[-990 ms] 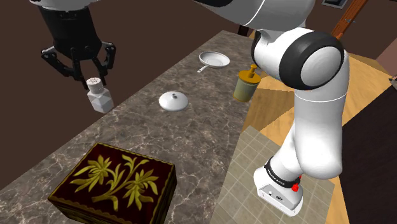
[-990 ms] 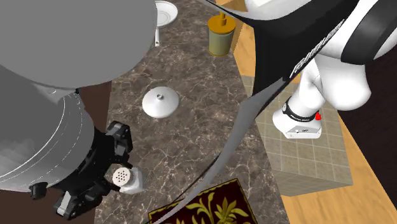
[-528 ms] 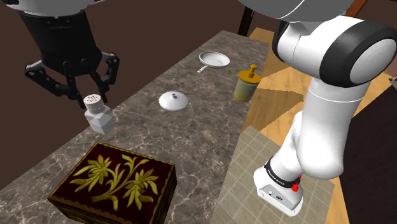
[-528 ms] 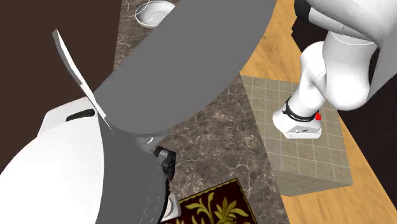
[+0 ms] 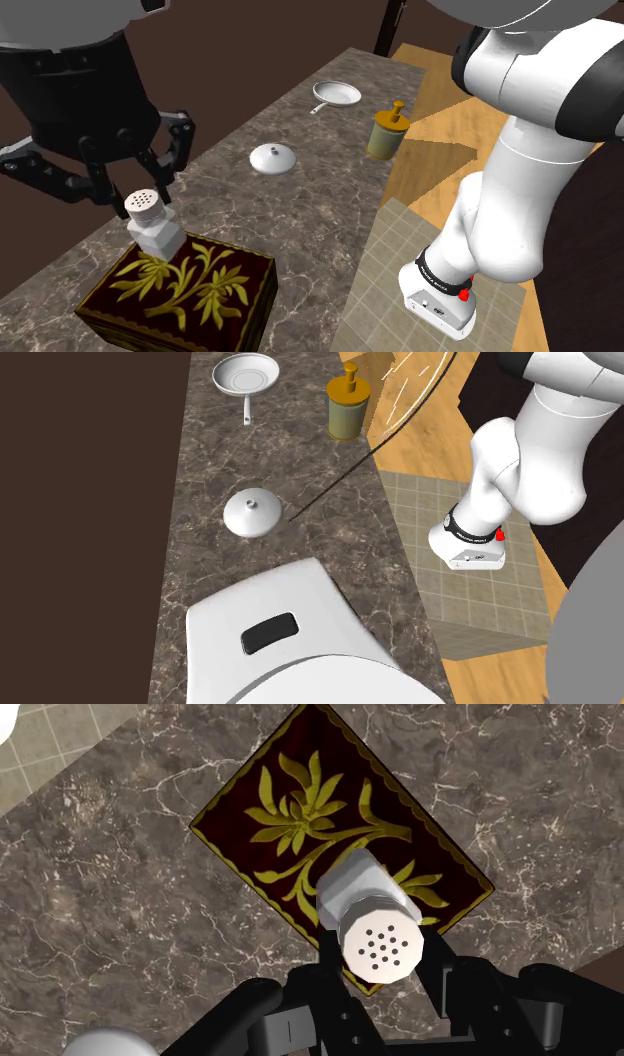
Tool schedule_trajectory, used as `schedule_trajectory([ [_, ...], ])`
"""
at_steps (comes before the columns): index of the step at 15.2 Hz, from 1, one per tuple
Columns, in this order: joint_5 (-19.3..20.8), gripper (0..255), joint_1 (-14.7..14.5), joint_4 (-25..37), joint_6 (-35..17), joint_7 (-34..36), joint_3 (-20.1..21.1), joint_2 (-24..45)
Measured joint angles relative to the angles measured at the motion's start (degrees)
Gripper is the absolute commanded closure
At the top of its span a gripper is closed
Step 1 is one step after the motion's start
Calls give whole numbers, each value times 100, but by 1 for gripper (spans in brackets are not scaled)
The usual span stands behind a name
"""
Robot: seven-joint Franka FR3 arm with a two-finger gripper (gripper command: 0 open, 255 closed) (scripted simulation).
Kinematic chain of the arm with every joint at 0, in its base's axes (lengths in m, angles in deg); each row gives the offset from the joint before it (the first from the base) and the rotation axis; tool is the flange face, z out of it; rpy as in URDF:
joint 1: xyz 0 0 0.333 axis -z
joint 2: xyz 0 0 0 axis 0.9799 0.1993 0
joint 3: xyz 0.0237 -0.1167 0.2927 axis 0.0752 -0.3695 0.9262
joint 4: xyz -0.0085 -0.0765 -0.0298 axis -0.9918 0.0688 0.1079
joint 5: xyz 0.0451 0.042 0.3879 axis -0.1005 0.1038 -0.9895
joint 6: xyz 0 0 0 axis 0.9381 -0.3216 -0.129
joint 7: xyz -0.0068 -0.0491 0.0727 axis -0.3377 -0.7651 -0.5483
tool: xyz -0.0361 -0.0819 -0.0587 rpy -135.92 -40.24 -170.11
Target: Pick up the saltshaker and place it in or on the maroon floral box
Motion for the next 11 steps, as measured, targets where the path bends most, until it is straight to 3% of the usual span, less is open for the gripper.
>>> schedule_trajectory([
  [11, -173, 255, 159, -1213, -934, -53, -28, -317],
])
